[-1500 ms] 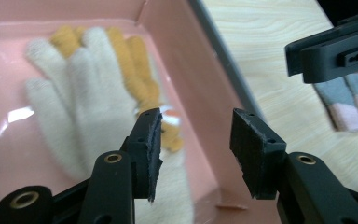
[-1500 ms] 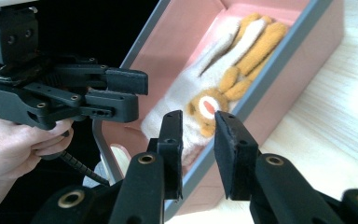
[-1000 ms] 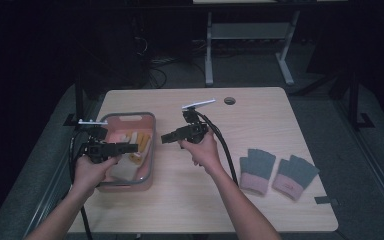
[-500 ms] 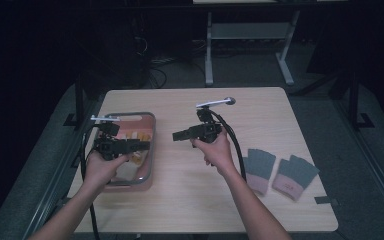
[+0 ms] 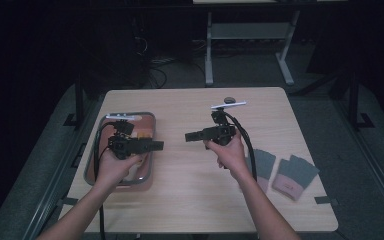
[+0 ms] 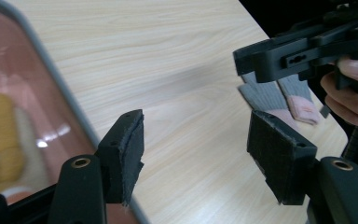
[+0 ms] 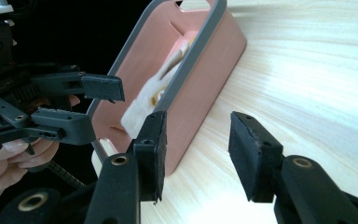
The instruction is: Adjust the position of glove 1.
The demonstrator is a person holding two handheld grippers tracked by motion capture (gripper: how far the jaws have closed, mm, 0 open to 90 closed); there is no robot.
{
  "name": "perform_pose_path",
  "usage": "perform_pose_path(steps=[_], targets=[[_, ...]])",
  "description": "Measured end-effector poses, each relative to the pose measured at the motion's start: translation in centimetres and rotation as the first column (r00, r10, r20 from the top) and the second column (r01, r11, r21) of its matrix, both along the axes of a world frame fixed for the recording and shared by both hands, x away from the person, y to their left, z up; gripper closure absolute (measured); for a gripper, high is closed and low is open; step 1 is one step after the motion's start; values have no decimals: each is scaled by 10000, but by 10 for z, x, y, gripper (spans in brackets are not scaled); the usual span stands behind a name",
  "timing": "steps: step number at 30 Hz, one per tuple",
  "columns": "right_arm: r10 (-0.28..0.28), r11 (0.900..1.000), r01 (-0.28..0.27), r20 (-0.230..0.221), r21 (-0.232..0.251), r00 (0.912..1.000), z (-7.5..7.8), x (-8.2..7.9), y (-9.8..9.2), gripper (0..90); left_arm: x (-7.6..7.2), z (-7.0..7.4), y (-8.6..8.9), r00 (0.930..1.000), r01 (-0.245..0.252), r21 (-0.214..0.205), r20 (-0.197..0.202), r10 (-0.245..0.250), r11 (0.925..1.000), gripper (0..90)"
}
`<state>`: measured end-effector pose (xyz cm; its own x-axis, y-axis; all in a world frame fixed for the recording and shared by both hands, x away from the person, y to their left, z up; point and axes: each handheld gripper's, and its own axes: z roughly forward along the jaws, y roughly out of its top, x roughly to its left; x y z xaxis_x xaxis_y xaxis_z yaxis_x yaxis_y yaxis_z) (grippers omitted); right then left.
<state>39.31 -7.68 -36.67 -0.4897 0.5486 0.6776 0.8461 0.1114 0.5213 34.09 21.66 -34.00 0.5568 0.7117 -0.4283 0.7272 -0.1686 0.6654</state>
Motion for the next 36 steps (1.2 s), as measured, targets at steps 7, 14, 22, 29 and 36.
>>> perform_pose_path(steps=[7, 14, 22, 29, 36], targets=[[-88, 9999, 89, -56, 142, 9999, -1, -6, -14, 554, -1, 1, -15, 9998, 185, -132, 75, -184, 9997, 349], [-270, 9996, 271, -58, 128, 9996, -3, -12, -32, 543, -1, -1, -30, 9987, 502, -216, 61, -501, 9985, 344], [-444, 9990, 443, -175, -61, 9989, -7, -19, -53, 531, -4, -3, -47, 9967, 815, -436, 100, -811, 9957, 330], [-652, 9978, 650, -281, -96, 9975, -11, -26, -70, 516, -6, -4, -60, 9942, 1073, -367, 97, -1070, 9935, 325], [-958, 9954, 956, -196, -97, 9952, -13, -36, -91, 507, -9, -6, -74, 9911, 1323, -361, 189, -1317, 9905, 314]])
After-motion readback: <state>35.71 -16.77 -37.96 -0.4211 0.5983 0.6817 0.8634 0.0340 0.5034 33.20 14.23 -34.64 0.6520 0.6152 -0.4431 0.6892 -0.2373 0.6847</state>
